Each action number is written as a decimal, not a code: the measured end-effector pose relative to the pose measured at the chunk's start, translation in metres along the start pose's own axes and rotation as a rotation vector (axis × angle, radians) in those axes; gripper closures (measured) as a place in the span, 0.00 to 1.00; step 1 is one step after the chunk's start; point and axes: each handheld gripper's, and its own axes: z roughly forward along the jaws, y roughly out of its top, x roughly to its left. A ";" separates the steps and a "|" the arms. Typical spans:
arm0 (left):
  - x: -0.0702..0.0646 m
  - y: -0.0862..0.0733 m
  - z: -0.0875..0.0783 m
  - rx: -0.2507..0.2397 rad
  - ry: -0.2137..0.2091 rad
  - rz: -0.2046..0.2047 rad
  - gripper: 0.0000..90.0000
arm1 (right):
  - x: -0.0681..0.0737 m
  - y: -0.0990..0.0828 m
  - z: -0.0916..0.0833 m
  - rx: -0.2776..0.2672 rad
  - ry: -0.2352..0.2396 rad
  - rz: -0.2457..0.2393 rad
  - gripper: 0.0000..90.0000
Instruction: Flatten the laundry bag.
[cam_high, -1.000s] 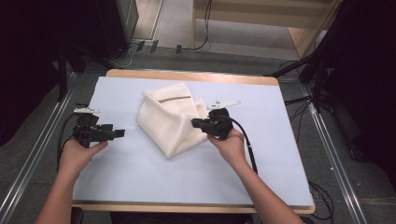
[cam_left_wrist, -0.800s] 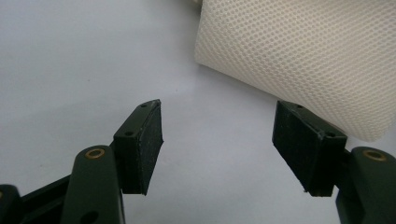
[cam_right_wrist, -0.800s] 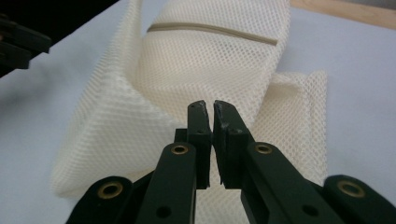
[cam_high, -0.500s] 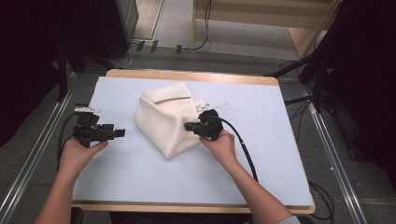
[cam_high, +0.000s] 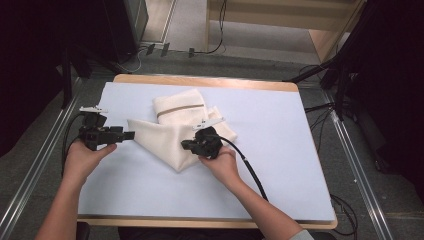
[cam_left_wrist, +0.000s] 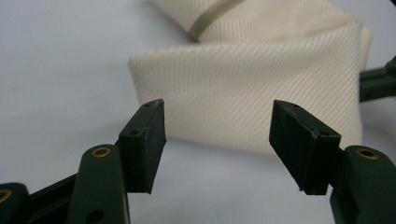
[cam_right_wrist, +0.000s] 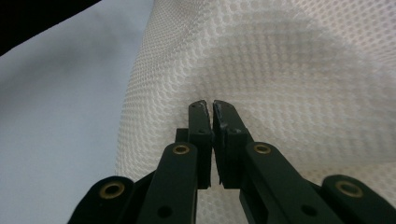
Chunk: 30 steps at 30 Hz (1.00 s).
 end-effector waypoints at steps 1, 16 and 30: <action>0.000 0.000 0.000 0.000 0.000 0.000 0.42 | 0.000 0.000 0.000 0.000 0.000 0.000 0.97; -0.003 0.025 0.047 0.035 -0.008 -0.023 0.73 | 0.006 -0.001 0.000 0.023 0.025 -0.009 0.92; -0.002 0.015 0.056 0.056 -0.031 -0.008 0.79 | -0.052 -0.004 -0.059 -0.030 -0.124 0.070 0.81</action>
